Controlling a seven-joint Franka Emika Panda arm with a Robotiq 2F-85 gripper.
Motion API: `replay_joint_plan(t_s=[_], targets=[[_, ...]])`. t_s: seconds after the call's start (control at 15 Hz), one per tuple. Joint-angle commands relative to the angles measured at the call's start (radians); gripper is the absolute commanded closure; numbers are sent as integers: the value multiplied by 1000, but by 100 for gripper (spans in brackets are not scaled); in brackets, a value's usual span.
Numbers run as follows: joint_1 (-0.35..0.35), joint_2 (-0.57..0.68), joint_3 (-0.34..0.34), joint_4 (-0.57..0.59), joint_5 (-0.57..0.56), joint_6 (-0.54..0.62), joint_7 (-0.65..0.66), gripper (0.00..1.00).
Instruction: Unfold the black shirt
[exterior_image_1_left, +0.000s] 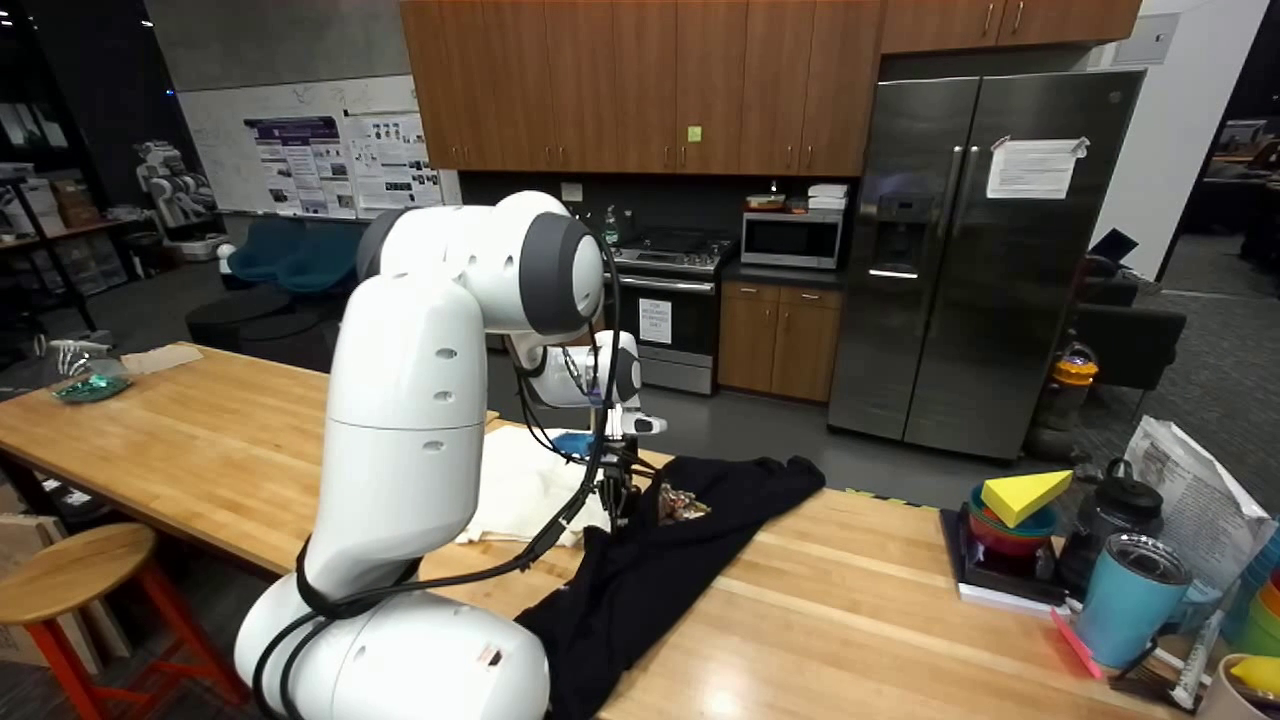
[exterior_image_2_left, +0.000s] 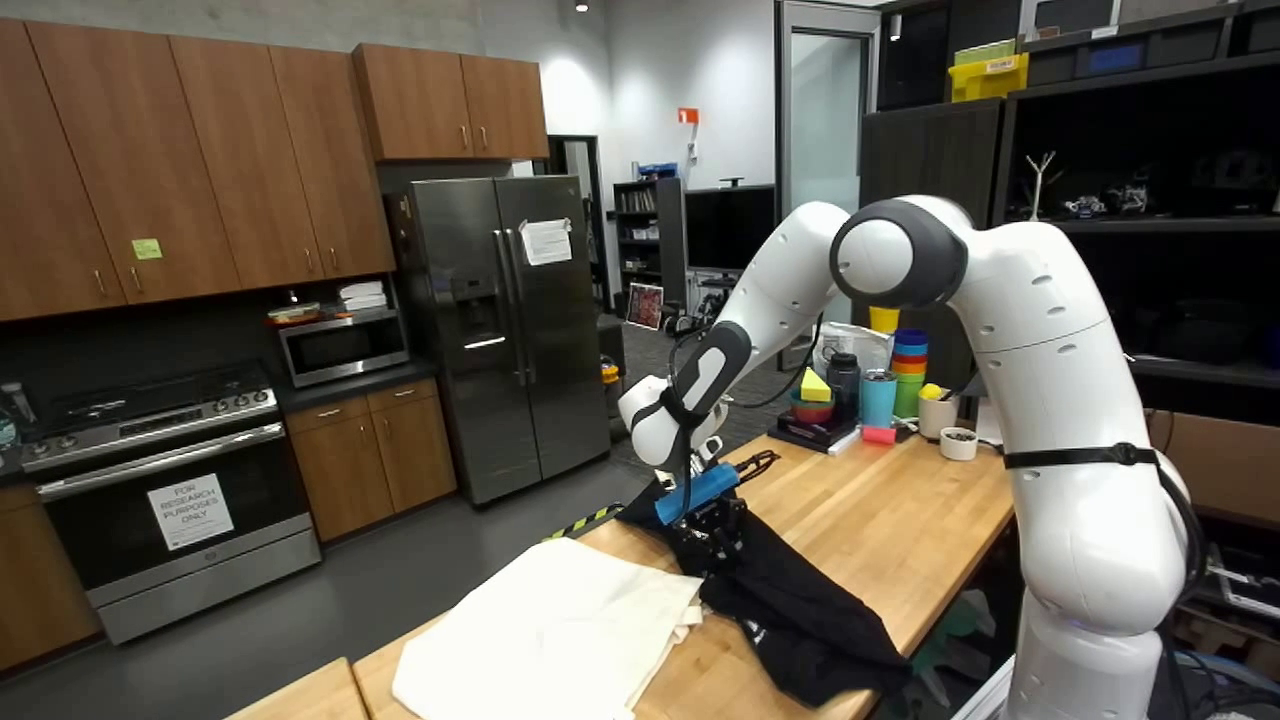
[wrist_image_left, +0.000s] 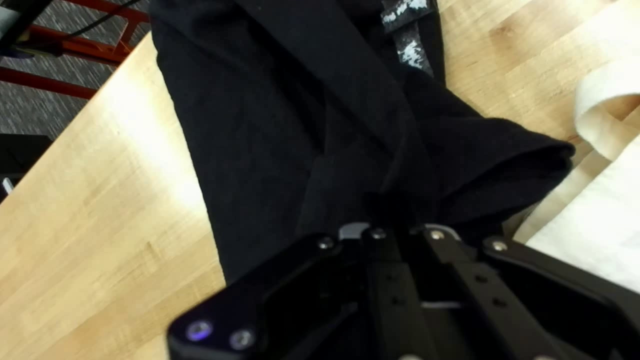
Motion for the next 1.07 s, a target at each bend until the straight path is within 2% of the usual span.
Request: replay_joint_plan(t_s=[0.0, 0.53, 0.73, 1.0], targets=[[8, -12, -15, 12, 9, -4, -34, 100], [-2, -29, -28, 22, 7, 24, -69, 99], [-28, -61, -46, -1, 20, 99, -116, 99], [-66, -81, -78, 16, 27, 133, -192, 99]])
